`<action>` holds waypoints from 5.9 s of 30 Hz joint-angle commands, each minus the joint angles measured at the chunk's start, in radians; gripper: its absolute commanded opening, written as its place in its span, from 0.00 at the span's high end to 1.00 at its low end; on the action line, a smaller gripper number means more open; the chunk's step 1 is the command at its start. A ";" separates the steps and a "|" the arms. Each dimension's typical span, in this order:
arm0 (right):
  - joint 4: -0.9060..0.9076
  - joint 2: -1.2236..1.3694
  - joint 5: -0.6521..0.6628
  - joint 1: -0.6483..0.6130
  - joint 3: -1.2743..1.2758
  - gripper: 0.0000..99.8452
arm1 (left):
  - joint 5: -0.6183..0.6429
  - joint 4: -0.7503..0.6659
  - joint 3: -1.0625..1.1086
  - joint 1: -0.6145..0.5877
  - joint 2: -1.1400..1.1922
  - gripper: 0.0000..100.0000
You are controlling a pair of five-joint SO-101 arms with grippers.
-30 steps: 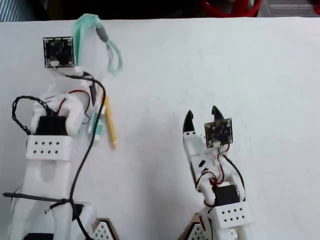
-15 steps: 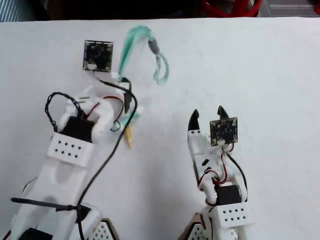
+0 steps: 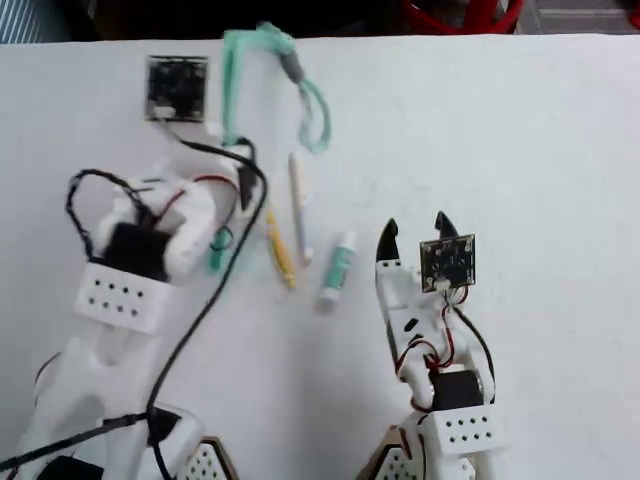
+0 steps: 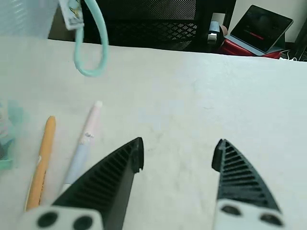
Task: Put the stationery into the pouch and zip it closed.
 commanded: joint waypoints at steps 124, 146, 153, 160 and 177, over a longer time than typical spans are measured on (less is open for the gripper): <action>0.616 1.478 0.140 -0.444 -1.404 0.83 | -0.110 -0.356 1.125 -0.343 -1.207 0.96; 1.158 2.408 0.028 -0.412 -2.527 0.86 | -0.110 -0.334 1.125 -0.341 -1.207 0.95; 1.254 2.519 0.029 -0.369 -2.728 0.98 | -0.110 -0.334 1.125 -0.341 -1.207 0.95; 1.489 2.442 0.029 -0.338 -3.109 0.98 | -0.072 -0.334 1.122 -0.306 -1.207 0.96; 1.394 1.695 -0.101 -0.328 -3.280 0.98 | -0.068 -0.354 1.123 -0.151 -1.207 0.95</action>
